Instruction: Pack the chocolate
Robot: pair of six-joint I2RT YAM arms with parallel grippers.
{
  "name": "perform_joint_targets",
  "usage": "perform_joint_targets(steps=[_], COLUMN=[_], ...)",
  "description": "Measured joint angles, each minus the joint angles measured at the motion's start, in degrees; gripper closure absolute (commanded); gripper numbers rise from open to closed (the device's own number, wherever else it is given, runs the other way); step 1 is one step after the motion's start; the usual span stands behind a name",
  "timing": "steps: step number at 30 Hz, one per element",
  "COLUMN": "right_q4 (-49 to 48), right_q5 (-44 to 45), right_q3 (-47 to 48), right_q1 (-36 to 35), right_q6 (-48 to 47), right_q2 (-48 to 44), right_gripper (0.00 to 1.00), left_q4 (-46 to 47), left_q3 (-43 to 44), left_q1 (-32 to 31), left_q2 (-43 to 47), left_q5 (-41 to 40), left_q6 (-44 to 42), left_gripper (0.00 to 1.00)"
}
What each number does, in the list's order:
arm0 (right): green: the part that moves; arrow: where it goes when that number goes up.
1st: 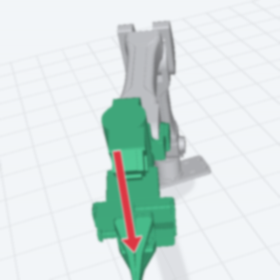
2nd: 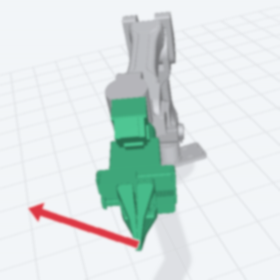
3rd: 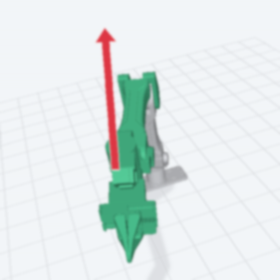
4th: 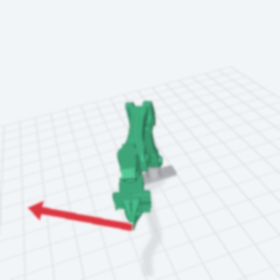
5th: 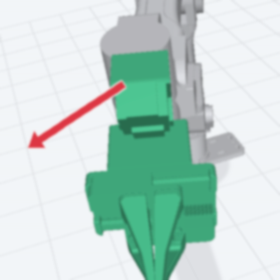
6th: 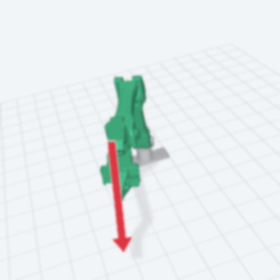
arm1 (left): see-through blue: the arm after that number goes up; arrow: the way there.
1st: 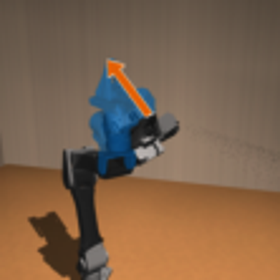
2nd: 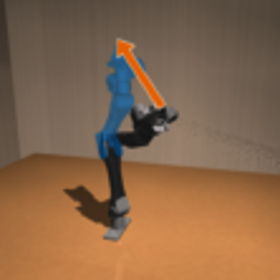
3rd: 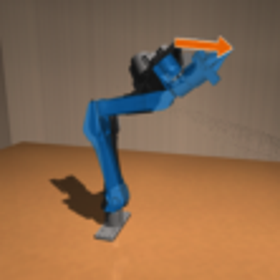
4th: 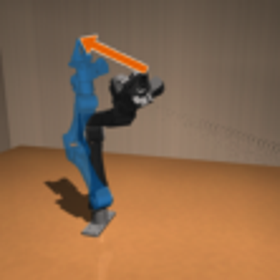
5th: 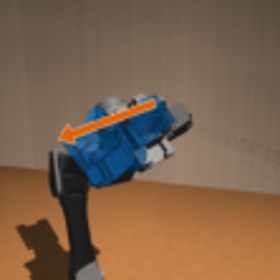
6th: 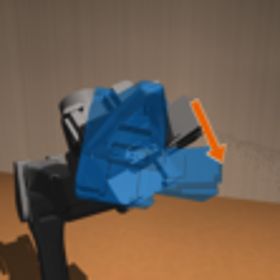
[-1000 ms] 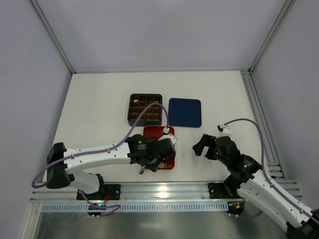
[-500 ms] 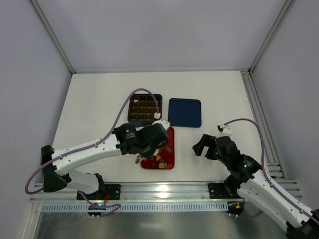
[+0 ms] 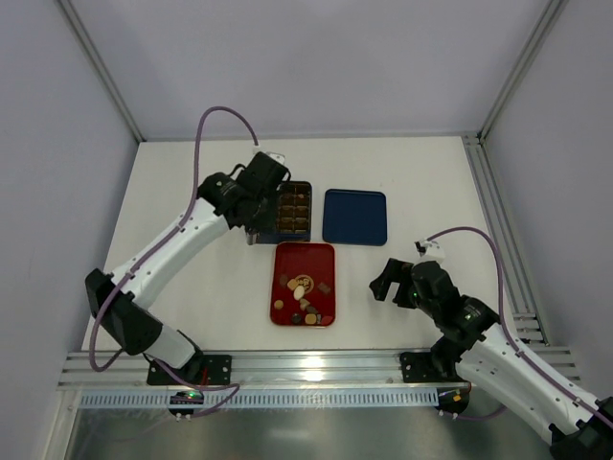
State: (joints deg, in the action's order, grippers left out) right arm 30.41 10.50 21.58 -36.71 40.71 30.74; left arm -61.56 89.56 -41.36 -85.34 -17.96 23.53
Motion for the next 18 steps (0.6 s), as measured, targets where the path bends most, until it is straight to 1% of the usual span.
perform_joint_targets(steps=[4,8,12,18], right_q4=[0.0,0.0,0.0,0.1], right_q5=[-0.2,-0.2,-0.2,-0.2], right_q3=[0.1,0.2,0.4,0.4], right_q1=[0.0,0.0,0.0,0.0], right_q6=[0.0,0.0,0.0,0.0], right_q2=[0.4,0.4,0.4,0.4], right_gripper=[0.0,0.0,0.0,0.0], left_q4=[1.0,2.2,2.8,3.2], left_q3=[2.7,4.3,5.2,5.5], left_q1=[4.8,7.5,8.8,9.1], left_q2=[-6.0,-10.3,-13.1,-15.2], left_q5=[0.2,0.7,1.7,2.8], left_q6=[-1.6,-3.0,-3.8,-4.6], left_gripper=[0.73,0.73,0.73,0.71])
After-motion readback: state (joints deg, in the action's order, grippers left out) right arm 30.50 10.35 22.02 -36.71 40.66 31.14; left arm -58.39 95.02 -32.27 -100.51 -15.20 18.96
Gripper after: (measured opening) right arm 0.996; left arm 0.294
